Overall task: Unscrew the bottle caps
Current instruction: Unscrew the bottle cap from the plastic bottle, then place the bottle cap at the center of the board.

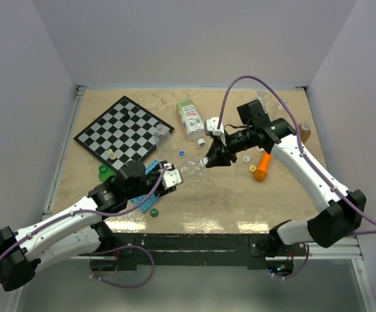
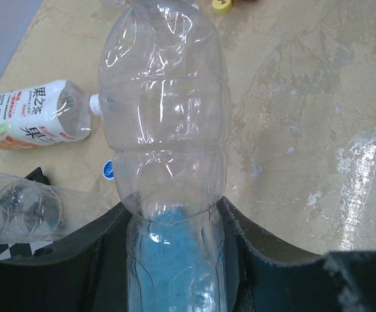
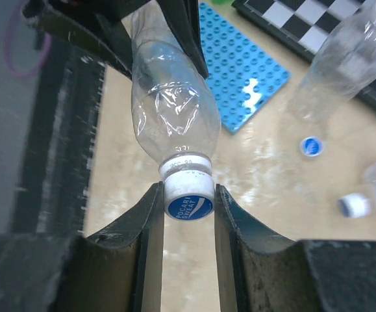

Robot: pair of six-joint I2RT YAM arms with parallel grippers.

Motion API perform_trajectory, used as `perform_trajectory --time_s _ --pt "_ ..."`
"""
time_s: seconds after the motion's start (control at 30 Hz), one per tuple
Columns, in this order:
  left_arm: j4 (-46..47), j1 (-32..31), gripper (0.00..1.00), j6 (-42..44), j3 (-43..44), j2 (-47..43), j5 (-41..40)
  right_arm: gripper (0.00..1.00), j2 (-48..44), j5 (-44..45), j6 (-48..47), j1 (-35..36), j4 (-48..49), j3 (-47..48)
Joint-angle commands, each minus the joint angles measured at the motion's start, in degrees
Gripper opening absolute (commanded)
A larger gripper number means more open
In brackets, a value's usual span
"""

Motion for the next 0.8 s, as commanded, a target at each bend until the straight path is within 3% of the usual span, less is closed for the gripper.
perform_trajectory --time_s 0.0,0.17,0.2,0.4,0.77 --pt "3.0 0.1 0.01 -0.8 0.3 -0.6 0.3 0.0 -8.6 6.4 -28.7 1.3 -0.7 -2.2" --pt "2.9 0.1 0.01 -0.7 0.3 -0.5 0.3 0.0 -17.8 7.9 -67.3 1.3 -2.1 -11.0" --pt "2.9 0.1 0.01 -0.7 0.4 -0.5 0.3 0.0 -17.0 6.9 -68.1 1.3 -3.2 -10.3" --pt "2.9 0.1 0.01 -0.8 0.3 -0.7 0.2 0.0 -17.4 2.9 -62.5 1.3 -0.1 -10.7" --pt "2.8 0.1 0.01 -0.8 0.4 -1.4 0.0 0.0 -22.7 4.5 -30.8 -0.2 13.6 -15.6"
